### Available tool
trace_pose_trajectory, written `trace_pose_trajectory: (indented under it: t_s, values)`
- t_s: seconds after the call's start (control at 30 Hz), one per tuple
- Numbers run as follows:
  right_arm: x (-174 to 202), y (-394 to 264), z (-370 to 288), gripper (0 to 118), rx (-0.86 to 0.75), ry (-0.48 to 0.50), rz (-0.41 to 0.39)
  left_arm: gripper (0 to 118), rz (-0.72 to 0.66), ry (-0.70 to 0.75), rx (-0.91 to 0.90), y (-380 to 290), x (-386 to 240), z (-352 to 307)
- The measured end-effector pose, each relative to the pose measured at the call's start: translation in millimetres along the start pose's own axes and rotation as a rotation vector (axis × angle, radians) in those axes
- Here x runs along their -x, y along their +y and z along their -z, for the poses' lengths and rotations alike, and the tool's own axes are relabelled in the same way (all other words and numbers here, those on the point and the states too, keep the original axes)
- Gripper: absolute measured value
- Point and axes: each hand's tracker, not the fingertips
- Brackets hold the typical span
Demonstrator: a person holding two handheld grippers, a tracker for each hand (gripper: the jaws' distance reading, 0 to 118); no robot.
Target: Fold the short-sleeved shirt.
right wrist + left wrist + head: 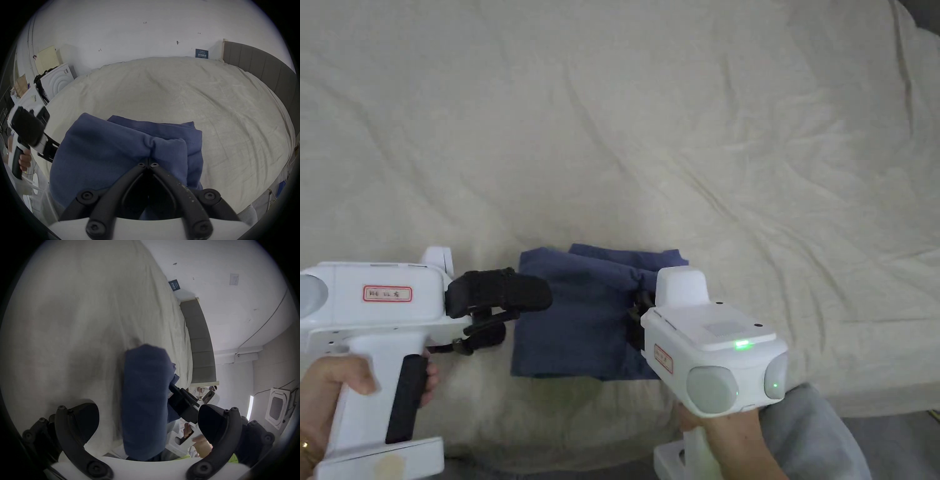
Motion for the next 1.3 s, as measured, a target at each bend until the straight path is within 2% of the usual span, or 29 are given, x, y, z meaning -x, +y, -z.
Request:
trace_pose_trajectory:
  t_s: [0.07, 0.13, 0.17, 0.2, 0.23, 0.27, 0.3, 0.33, 0.4, 0.53, 0.63, 0.73, 0.83, 1.0, 1.2, 1.3]
  values:
    - [-0.6, 0.1, 0.5, 2, 0.002, 0.002, 0.008, 118, 0.008, -0.116, -0.024, 0.6, -3.0, 3.6]
    - [-2.3, 1.2, 1.1, 2, 0.006, 0.010, 0.025, 118, -0.032, -0.146, -0.003, 3.0, -2.2, 15.6]
    - [-3.6, 1.7, 1.5, 2, 0.009, 0.015, 0.035, 109, -0.037, -0.140, -0.007, 4.0, -1.4, 22.8]
    - [-4.8, 2.9, 1.4, 2, 0.012, 0.020, 0.040, 98, -0.038, -0.135, -0.013, 4.4, -3.4, 27.7]
    - [-6.1, 5.2, 0.1, 2, 0.015, 0.024, 0.042, 79, -0.036, -0.095, -0.031, 5.5, -5.2, 29.8]
    - [-7.2, 8.5, -3.0, 2, 0.020, 0.028, 0.043, 43, -0.021, -0.043, -0.044, 6.9, -7.9, 30.5]
    - [-8.5, 11.6, -6.8, 2, 0.018, 0.031, 0.047, 36, -0.008, 0.047, -0.048, 7.2, -9.5, 32.1]
    - [-10.3, 15.3, -14.5, 2, 0.002, 0.033, 0.052, 36, -0.011, 0.093, -0.046, 6.7, -10.7, 34.2]
    - [-14.8, 25.5, -32.7, 2, -0.062, 0.022, 0.062, 35, -0.040, 0.034, -0.045, 5.4, -15.9, 29.4]
    - [-31.3, 44.6, -77.0, 2, -0.175, 0.033, 0.115, 32, -0.096, 0.220, -0.035, 9.0, -44.6, 24.5]
    - [-42.4, 52.9, -108.8, 2, -0.253, 0.012, 0.108, 30, -0.054, 0.245, -0.063, 10.1, -68.0, -1.8]
    - [-51.3, 57.2, -130.7, 2, -0.293, 0.004, 0.124, 30, 0.016, 0.358, -0.097, 15.9, -78.2, -53.1]
    - [-53.8, 58.2, -141.0, 2, -0.308, -0.010, 0.135, 30, 0.034, 0.535, -0.130, 30.7, -64.2, -122.5]
    - [-51.0, 57.2, -134.4, 2, -0.295, -0.030, 0.119, 30, -0.049, 0.817, -0.248, 59.6, -18.3, -248.0]
    - [-26.9, 61.0, -104.1, 2, -0.223, -0.022, 0.104, 31, -0.077, 1.250, -0.374, 98.3, 35.1, -362.6]
    - [-13.0, 63.3, -87.2, 2, -0.188, -0.017, 0.083, 41, -0.153, 1.427, -0.360, 111.2, 65.9, -388.6]
